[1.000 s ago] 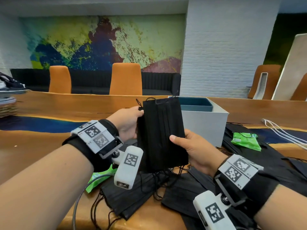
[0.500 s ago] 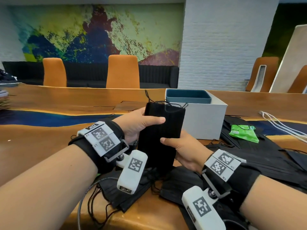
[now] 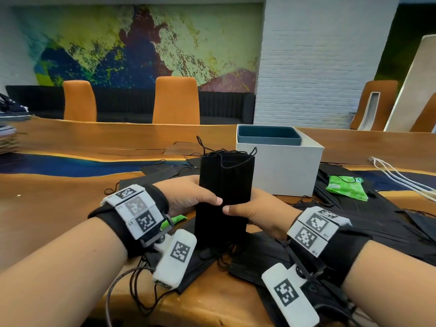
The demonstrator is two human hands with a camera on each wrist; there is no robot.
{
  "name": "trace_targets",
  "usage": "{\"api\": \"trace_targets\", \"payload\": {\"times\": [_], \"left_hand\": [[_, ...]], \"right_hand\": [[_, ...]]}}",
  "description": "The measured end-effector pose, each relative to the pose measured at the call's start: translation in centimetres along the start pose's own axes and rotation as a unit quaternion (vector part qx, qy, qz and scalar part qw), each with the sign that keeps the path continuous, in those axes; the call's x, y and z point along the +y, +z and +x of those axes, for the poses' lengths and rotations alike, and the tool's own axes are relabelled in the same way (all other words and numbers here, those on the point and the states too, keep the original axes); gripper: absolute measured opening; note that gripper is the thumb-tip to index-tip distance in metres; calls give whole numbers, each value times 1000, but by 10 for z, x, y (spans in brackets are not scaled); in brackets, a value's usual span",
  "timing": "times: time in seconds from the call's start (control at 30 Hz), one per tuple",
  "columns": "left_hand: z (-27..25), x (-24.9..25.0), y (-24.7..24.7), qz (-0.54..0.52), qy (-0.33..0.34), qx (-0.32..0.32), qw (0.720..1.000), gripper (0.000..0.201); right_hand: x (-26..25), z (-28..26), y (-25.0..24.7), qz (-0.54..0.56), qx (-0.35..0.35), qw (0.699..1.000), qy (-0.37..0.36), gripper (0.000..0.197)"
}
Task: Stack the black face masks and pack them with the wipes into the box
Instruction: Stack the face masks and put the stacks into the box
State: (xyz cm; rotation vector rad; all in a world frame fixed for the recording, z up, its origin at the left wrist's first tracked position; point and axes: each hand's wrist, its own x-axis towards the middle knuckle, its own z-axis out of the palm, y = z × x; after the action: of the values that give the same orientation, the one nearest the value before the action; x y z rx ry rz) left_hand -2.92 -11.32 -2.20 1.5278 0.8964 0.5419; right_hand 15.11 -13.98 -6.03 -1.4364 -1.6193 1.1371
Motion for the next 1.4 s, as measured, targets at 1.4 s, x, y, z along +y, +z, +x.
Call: {"api": "trace_targets", "payload": {"times": [1.4], "left_hand": [[-27, 11, -87, -105, 98, 199, 969, 16]], "right_hand": [[-35, 62, 21, -530, -117, 823, 167, 39]]}}
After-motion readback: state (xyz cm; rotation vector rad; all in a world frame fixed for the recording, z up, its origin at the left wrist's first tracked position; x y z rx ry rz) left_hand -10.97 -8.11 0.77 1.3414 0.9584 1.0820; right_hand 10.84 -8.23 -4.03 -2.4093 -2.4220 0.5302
